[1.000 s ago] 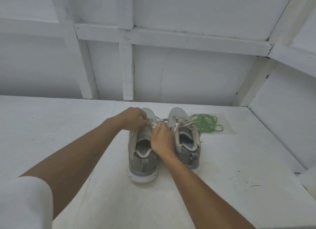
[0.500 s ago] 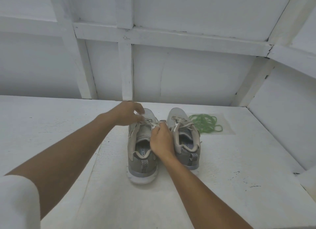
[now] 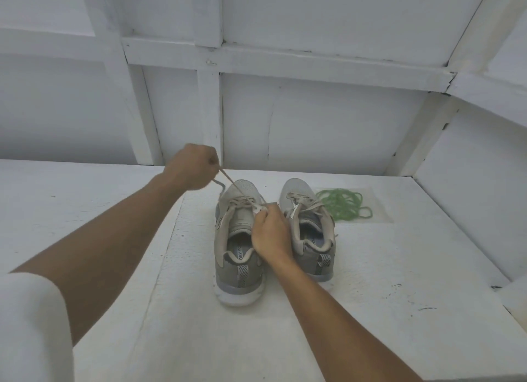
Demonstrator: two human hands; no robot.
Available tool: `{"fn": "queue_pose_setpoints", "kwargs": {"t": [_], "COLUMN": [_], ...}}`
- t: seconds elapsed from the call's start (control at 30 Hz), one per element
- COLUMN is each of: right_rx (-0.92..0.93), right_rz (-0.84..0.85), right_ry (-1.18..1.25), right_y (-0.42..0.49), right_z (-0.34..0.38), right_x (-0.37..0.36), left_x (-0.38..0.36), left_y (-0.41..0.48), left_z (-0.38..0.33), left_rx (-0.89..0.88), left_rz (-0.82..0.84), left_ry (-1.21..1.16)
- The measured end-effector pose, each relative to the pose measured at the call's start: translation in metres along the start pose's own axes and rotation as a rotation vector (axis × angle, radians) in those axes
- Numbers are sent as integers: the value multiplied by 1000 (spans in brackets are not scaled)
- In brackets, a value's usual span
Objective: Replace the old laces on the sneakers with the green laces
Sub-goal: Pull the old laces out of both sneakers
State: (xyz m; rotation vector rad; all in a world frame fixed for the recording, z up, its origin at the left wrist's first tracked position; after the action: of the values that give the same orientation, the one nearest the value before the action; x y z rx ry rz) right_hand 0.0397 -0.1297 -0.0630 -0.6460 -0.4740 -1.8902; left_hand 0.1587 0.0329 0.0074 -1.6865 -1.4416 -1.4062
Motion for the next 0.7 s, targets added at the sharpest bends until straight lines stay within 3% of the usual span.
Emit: {"fn": "queue_pose_setpoints", "kwargs": {"t": [0.13, 0.23, 0.33, 0.57, 0.7], "right_rx": [-9, -11, -9, -8, -9], "right_rz": [-1, -3, -2, -3, -2], "right_ry": [5, 9, 21, 35, 32], "right_y": [0, -1, -1, -1, -1], "right_z": [0, 0, 0, 0, 0], "right_x": [0, 1, 1, 0, 0], "left_x": [-8, -25, -46, -37, -16], "left_y": [-3, -16, -23, -15, -7], "left_z": [-10, -37, -52, -51, -38], "left_rx": [-71, -237, -274, -269, -231], "left_rz": [41, 230, 418, 333, 191], "left_ry": [18, -62, 31, 56, 50]}}
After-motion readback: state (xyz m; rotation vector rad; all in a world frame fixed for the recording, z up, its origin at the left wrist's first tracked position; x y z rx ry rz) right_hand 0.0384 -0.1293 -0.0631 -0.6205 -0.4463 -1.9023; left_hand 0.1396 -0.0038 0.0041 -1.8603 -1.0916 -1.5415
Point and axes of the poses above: each hand's wrist, its own y-axis towards the middle knuckle, its own x-axis out of the back of the hand, z = x × y, the point moved 2 cm from there along y, towards the middle knuckle, and after that the axes turned 6 degrees about -x, right-handed, at the moved point
